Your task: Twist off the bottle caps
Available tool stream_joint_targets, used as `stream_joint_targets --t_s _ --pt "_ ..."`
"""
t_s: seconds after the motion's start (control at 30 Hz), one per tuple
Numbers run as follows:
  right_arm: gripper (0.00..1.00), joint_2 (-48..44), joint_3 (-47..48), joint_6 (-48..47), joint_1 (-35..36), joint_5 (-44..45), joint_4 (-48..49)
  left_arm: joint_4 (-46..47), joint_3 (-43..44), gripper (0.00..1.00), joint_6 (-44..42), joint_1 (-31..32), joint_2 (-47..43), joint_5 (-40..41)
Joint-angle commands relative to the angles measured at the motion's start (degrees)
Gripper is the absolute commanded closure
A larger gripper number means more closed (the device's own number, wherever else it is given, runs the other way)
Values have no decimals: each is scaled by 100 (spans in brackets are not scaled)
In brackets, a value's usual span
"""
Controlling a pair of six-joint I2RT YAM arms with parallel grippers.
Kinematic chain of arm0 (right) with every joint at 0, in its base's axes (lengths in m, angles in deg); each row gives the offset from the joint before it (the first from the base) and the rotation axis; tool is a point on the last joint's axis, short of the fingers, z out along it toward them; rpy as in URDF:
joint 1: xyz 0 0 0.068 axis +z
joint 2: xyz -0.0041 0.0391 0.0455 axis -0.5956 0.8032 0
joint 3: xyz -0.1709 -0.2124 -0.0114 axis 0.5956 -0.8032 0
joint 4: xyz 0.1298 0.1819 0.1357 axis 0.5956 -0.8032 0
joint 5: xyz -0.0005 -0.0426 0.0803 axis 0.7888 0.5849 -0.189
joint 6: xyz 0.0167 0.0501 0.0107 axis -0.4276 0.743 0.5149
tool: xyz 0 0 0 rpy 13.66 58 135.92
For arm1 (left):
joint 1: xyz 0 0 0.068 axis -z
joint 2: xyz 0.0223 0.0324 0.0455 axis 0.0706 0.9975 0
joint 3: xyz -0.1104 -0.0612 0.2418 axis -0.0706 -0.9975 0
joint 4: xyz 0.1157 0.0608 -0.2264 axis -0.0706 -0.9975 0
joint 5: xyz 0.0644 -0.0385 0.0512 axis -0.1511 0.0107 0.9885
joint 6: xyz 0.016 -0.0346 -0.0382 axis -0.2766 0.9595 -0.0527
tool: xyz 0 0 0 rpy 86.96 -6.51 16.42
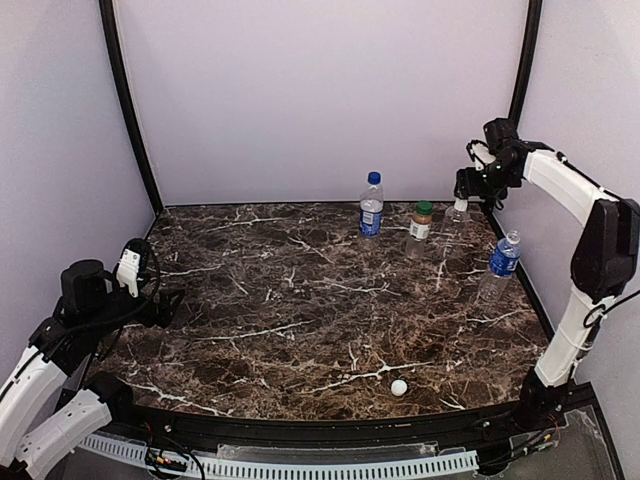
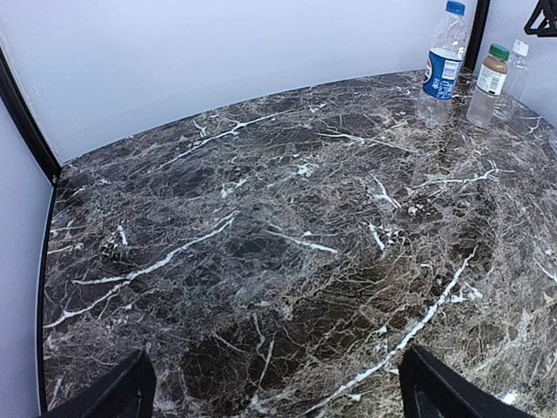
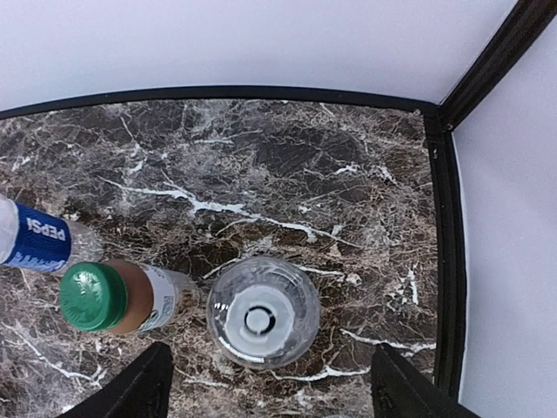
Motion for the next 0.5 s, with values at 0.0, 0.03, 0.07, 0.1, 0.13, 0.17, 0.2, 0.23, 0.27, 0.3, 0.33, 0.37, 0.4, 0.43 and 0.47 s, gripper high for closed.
stream_joint_targets --t_s 0.0,0.03,0.07,0.1,0.13,0.17,0.2,0.23,0.27,0.3,0.33,0.37,0.4,0.43,0.47 --pt "28 574 362 101 114 109 98 129 -136 2 -37 -126 76 -156" --pt "30 688 425 92 141 131 77 132 -137 2 -37 -139 86 -170" --pt "32 778 481 91 174 196 54 137 -142 2 -38 -160 89 -180" --pt "34 865 530 110 195 284 31 141 -144 2 -38 -169 96 -189" --pt "35 924 561 135 206 393 -4 144 -146 2 -33 -185 99 -198" --pt "37 966 569 168 210 472 -18 144 -150 3 -36 -191 105 -205" --pt "38 990 564 189 207 528 -14 140 -147 3 -42 -201 112 -210" --pt "39 1002 550 203 211 574 -4 142 -147 3 -40 -203 122 -219" --pt "41 1011 538 212 211 614 9 151 -151 3 -38 -211 129 -222" --pt "43 1010 521 203 218 638 28 159 -153 3 -38 -212 135 -228" --pt "44 1012 505 191 212 646 43 165 -159 3 -38 -213 136 -235" --pt "45 1012 496 176 211 646 46 176 -161 3 -38 -214 143 -247" --pt "47 1020 496 156 215 638 47 178 -163 3 -40 -214 149 -253" --pt "49 1027 498 141 218 625 53 184 -164 3 -39 -214 146 -258" --pt "50 1036 500 131 212 623 44 186 -170 3 -34 -214 146 -263"
